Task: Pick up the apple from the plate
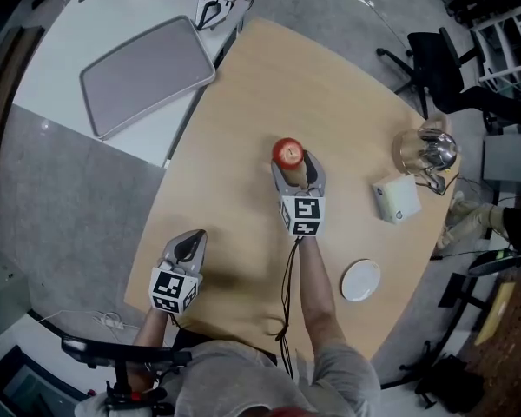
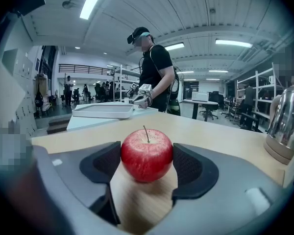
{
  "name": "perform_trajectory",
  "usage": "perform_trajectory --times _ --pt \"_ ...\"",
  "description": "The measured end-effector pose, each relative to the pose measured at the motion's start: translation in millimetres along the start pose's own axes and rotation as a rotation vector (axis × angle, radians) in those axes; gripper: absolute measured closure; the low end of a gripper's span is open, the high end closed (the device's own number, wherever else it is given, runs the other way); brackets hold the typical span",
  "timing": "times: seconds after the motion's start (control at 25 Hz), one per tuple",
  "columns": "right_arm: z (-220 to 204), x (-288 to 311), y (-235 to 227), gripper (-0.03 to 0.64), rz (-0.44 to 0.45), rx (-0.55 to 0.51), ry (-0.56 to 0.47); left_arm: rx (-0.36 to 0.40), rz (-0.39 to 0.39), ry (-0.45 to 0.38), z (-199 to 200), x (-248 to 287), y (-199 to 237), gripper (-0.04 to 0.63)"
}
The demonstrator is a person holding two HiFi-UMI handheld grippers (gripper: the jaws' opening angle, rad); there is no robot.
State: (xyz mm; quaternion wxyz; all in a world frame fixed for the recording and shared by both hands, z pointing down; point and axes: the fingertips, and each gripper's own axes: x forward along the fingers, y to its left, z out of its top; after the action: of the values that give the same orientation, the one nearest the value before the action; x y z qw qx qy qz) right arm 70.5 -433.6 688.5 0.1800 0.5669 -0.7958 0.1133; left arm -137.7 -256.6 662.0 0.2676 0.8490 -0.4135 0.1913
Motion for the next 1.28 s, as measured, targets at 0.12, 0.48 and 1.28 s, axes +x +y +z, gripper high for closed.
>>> perform_trajectory --times 0.12,0.48,1.28 --pt "-1.5 2.0 -1.5 0.277 -0.003 0.005 0.006 -0.003 -0.005 0.005 -1.5 0.0 -1.2 0.575" --pt "2.0 2.0 -3.2 0.273 -0.004 0.011 0.009 -0.01 -0.021 0.018 -3.7 0.8 -8.6 0.575" --pt "0.8 3.9 -7.2 0.253 -0.029 0.007 0.011 0.001 -0.024 0.009 -5.2 2.7 -6.0 0.575"
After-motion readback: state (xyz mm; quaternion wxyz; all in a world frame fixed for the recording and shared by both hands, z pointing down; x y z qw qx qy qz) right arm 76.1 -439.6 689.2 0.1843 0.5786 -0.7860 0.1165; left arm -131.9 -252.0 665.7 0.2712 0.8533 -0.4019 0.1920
